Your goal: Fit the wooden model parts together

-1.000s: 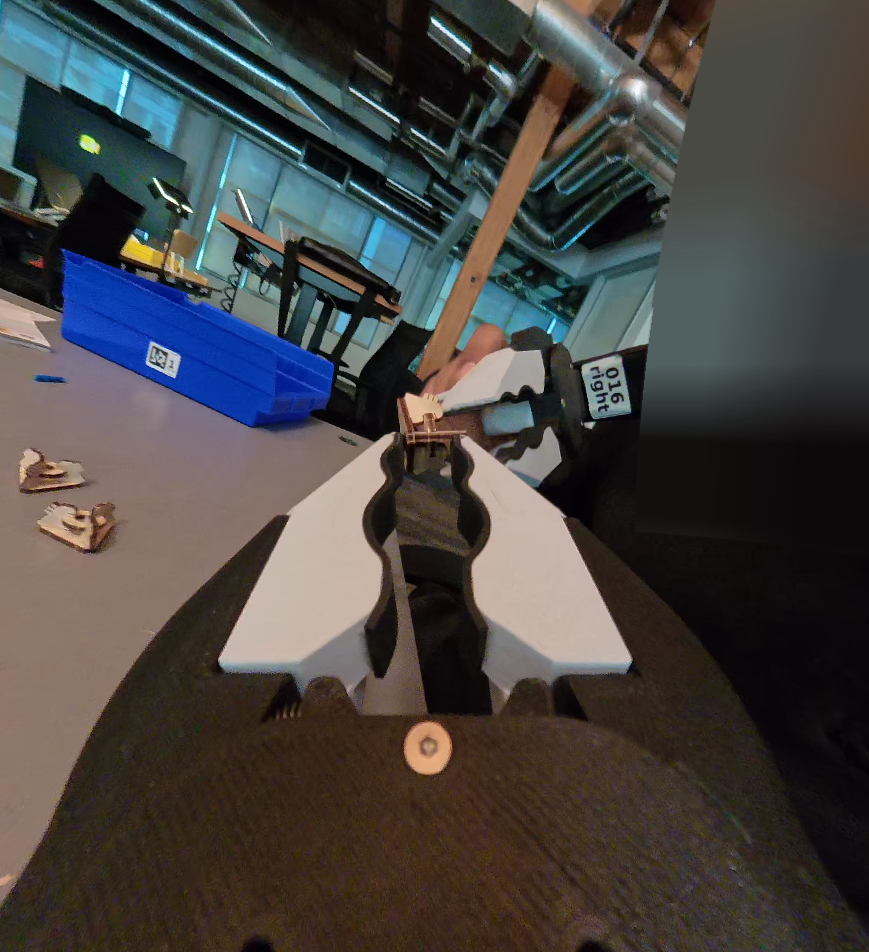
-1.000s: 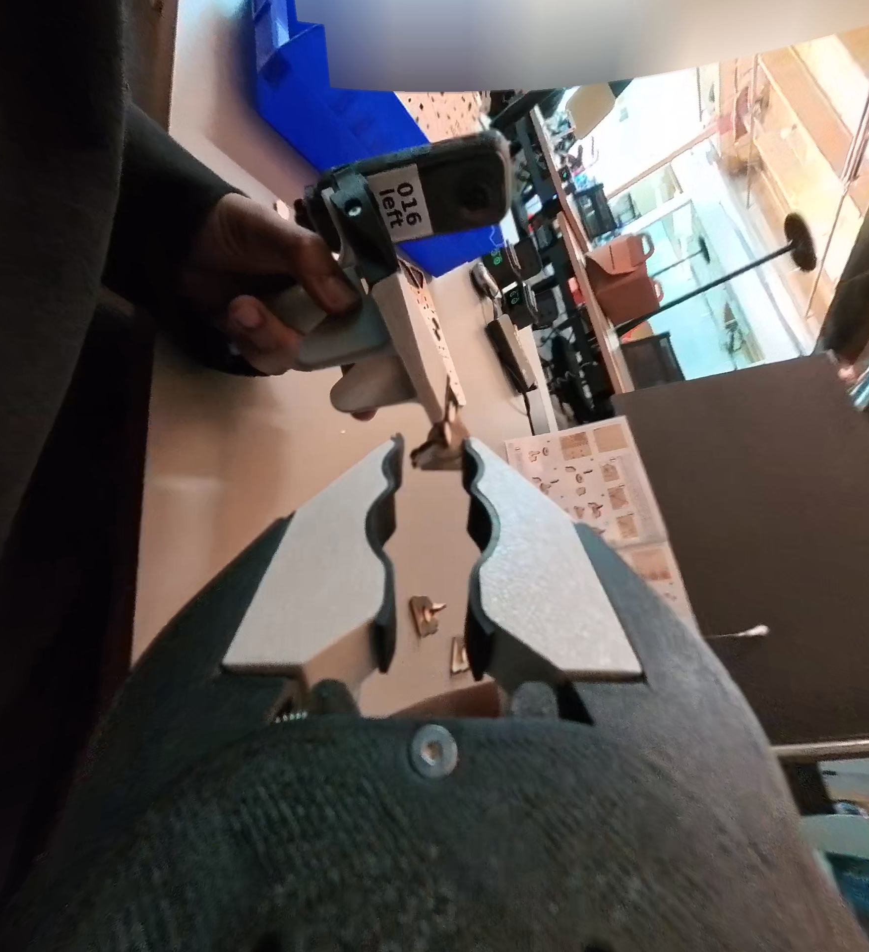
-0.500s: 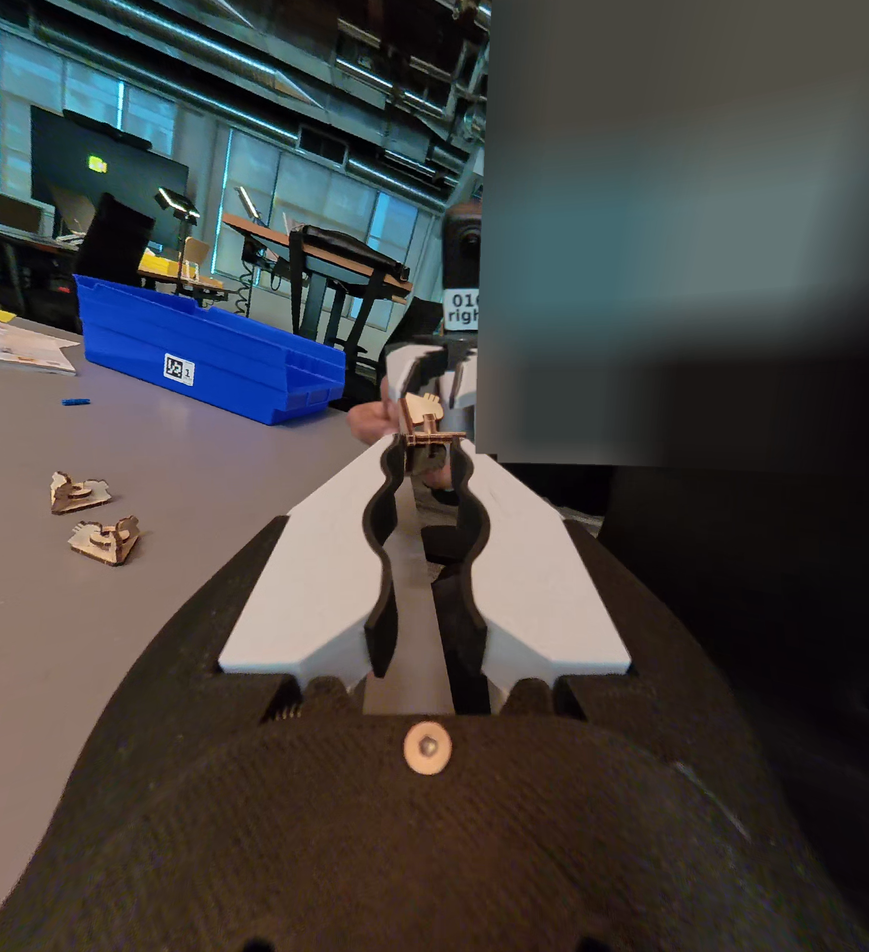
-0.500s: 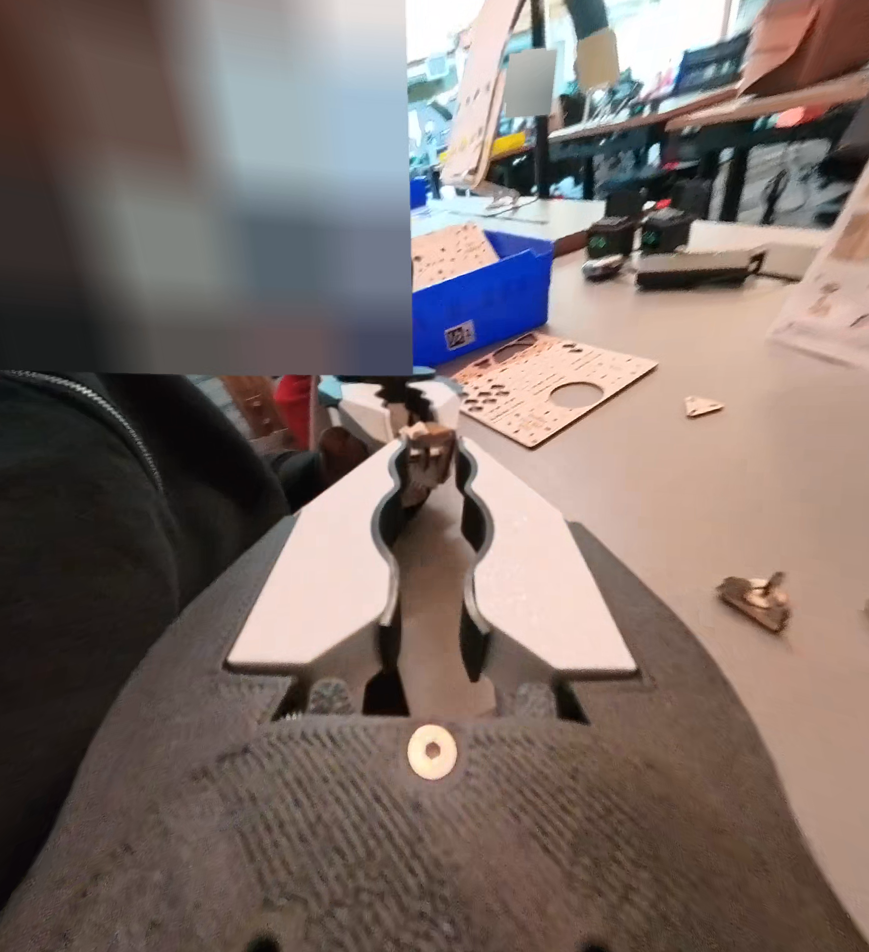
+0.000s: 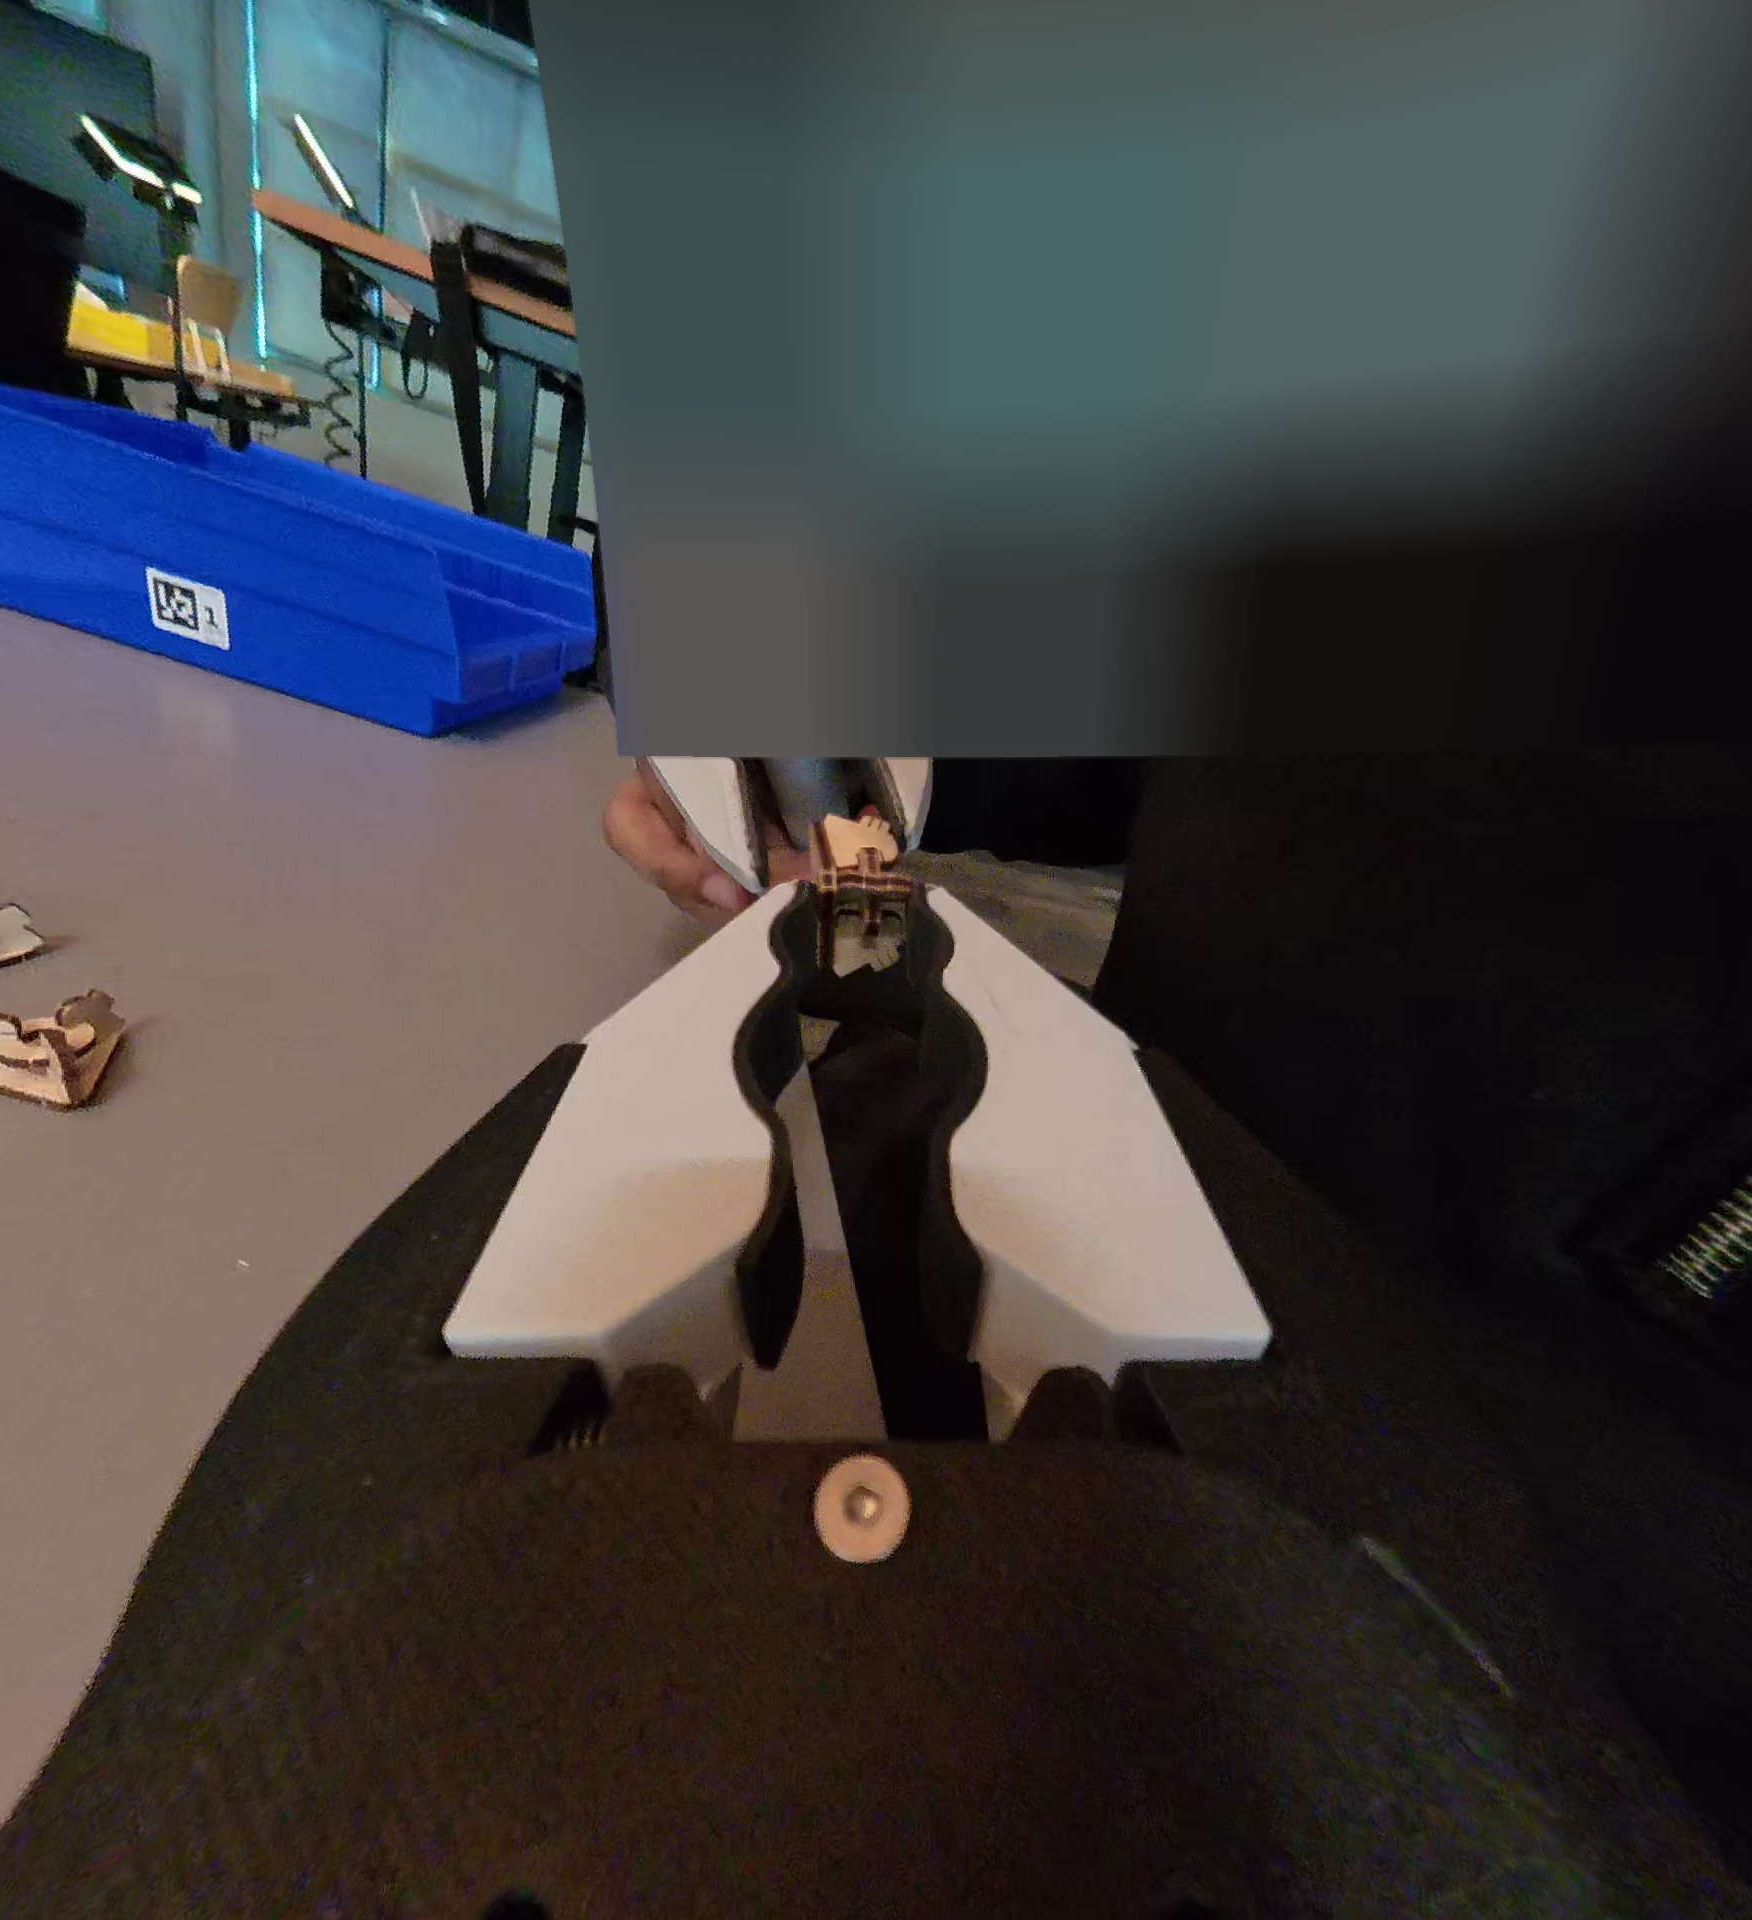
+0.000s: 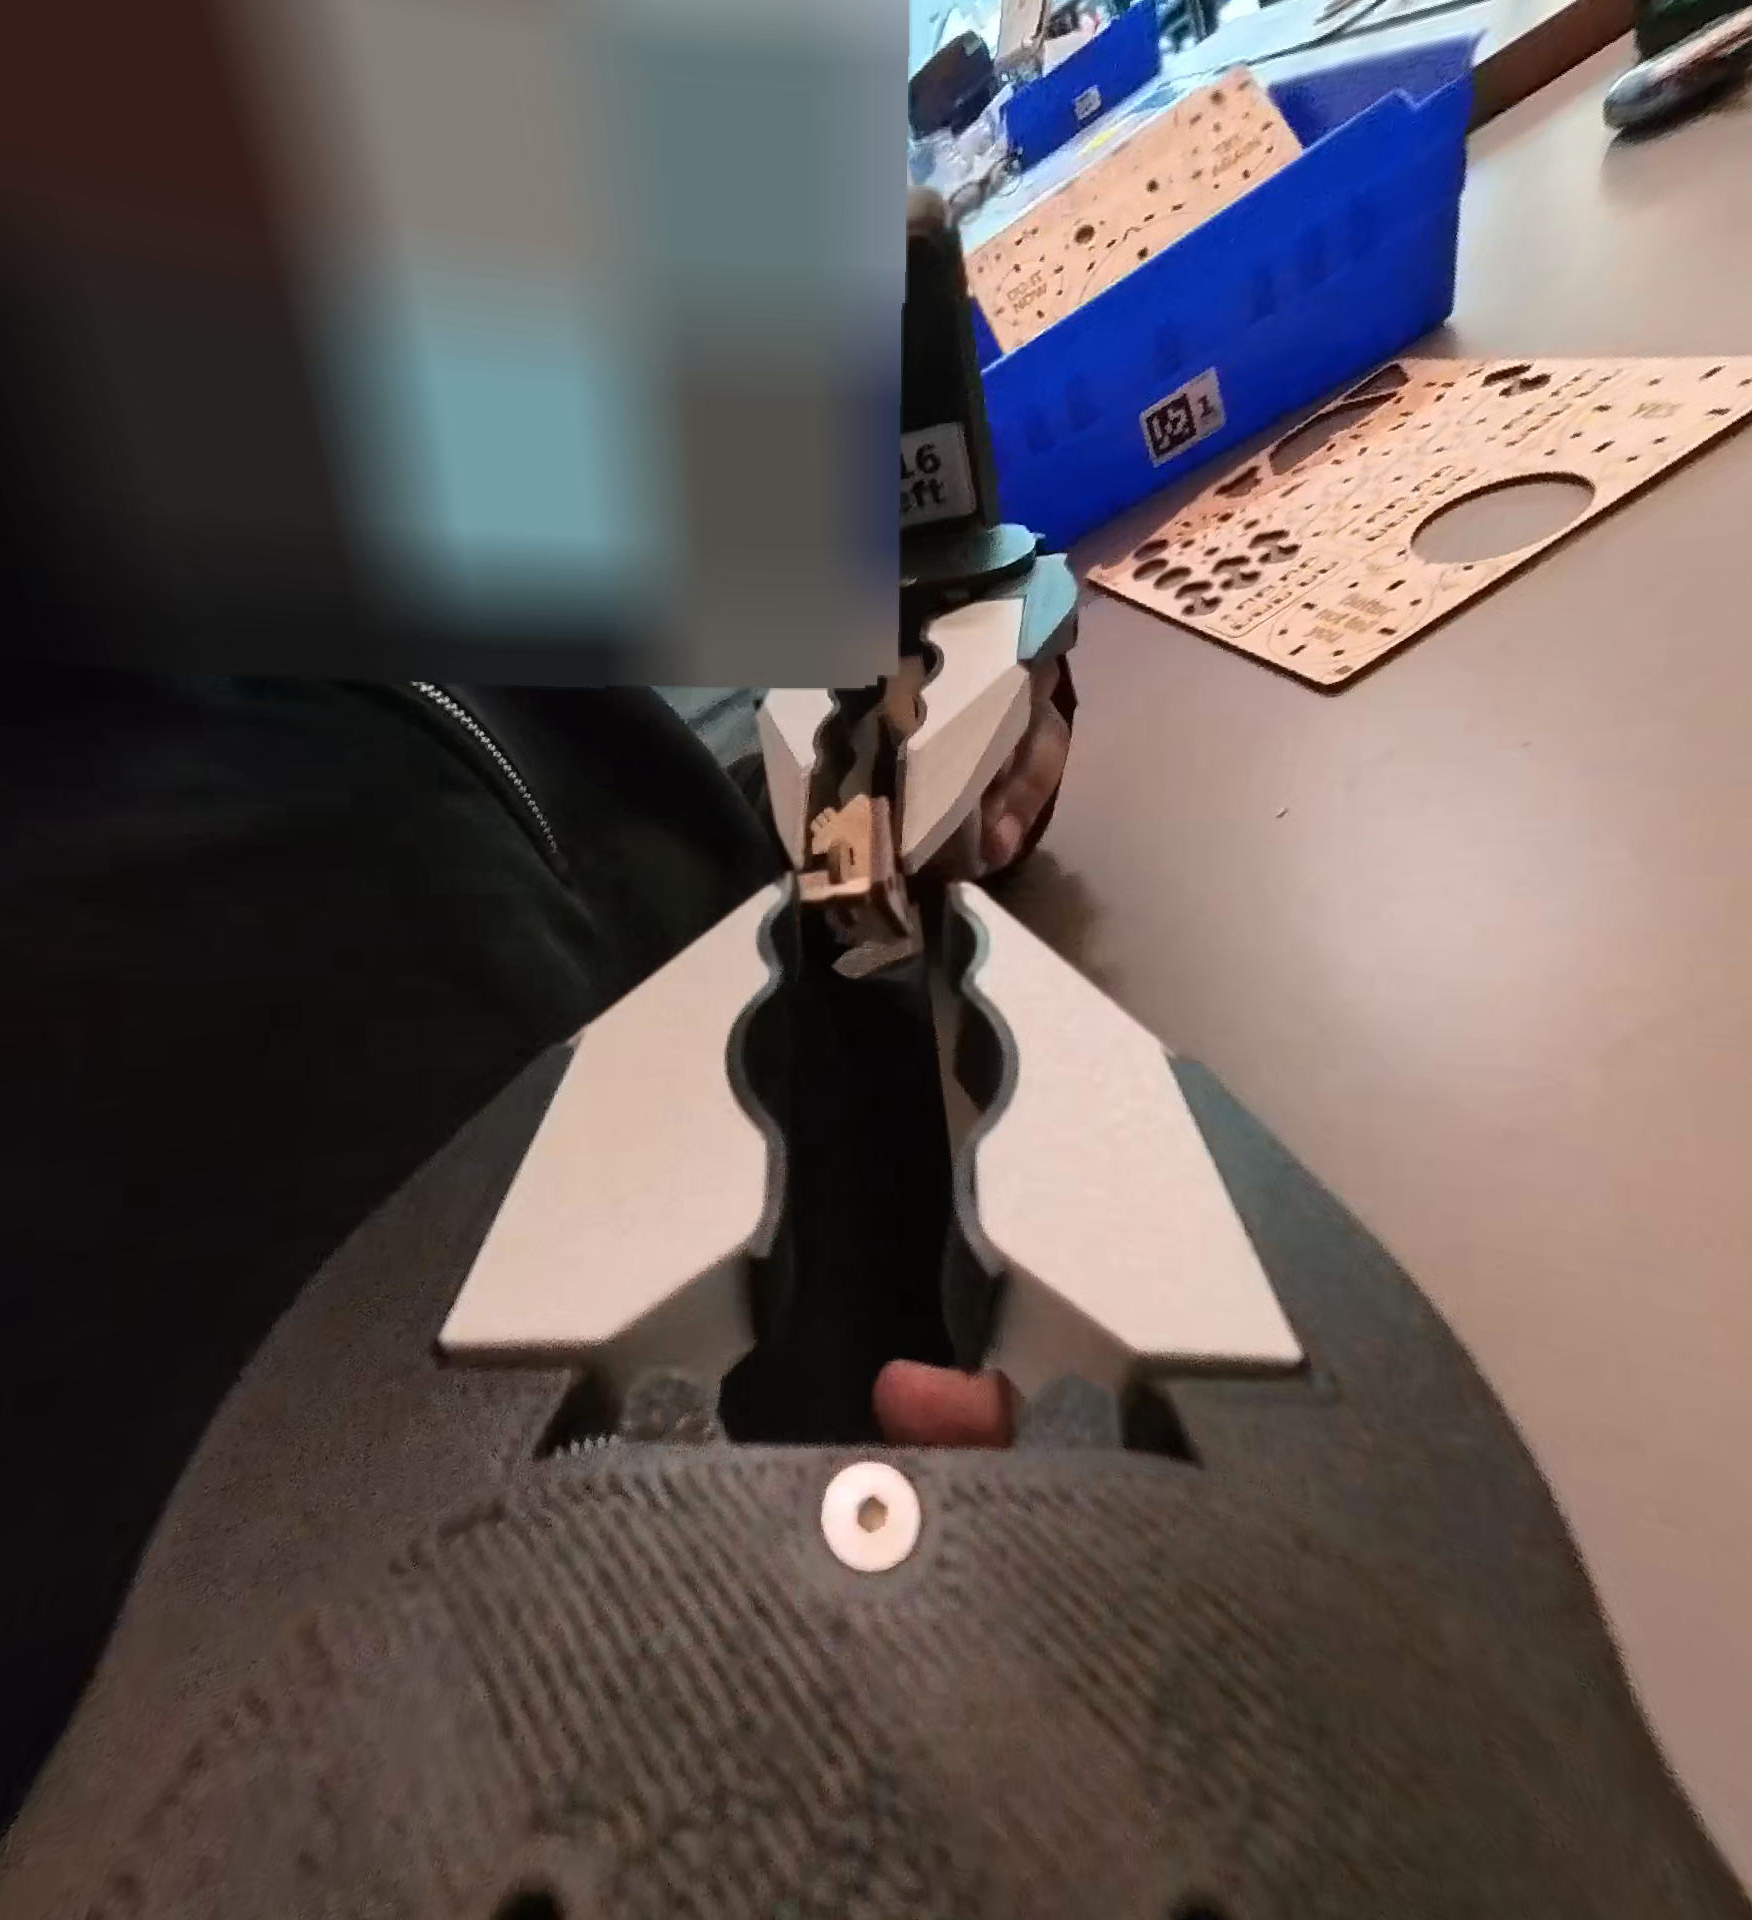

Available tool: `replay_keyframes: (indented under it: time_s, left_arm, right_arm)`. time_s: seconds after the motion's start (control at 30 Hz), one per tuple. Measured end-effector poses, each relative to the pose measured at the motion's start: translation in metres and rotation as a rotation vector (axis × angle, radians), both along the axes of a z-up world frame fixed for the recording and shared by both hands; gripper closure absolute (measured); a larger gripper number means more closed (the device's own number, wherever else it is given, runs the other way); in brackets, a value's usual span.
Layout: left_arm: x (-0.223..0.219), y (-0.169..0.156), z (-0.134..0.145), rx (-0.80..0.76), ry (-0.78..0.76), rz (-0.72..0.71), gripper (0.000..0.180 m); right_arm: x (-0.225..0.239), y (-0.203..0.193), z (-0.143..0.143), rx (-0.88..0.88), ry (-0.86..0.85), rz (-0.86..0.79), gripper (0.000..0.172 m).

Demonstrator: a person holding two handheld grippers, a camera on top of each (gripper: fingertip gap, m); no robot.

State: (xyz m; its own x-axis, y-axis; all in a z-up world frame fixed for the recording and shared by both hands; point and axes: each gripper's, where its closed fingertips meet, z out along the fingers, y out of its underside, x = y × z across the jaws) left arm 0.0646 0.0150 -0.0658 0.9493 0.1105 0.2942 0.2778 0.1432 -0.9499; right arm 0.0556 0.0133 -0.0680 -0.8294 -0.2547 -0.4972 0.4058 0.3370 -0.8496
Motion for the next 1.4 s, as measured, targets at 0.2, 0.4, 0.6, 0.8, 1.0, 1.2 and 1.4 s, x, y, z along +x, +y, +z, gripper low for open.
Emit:
replay_keyframes:
  time_s: [0.2,0.4,0.6,0.8,1.0,1.2,1.4]
  left_arm:
    - [-0.012,0.01,-0.016,-0.117,-0.071,0.038,0.166]
    - [-0.044,0.01,-0.055,-0.327,-0.273,0.18,0.16]
    - [-0.056,0.008,-0.079,-0.48,-0.343,0.306,0.122]
    - [-0.066,0.01,-0.1,-0.658,-0.328,0.358,0.136]
    - [-0.072,0.01,-0.105,-0.64,-0.406,0.317,0.151]
    - [-0.077,0.011,-0.102,-0.561,-0.488,0.268,0.163]
    - [-0.079,0.016,-0.102,-0.544,-0.546,0.254,0.177]
  right_arm:
    - [-0.008,0.011,-0.013,-0.029,0.061,0.075,0.157]
    - [-0.038,0.013,-0.054,0.167,0.01,-0.015,0.156]
    - [-0.059,0.007,-0.09,0.368,-0.204,-0.207,0.156]
    - [-0.064,0.008,-0.101,0.474,-0.174,-0.202,0.155]
    - [-0.076,0.015,-0.101,0.47,-0.117,-0.221,0.144]
    - [-0.082,0.019,-0.091,0.376,0.103,-0.238,0.145]
    - [-0.077,0.022,-0.095,0.358,0.436,-0.207,0.154]
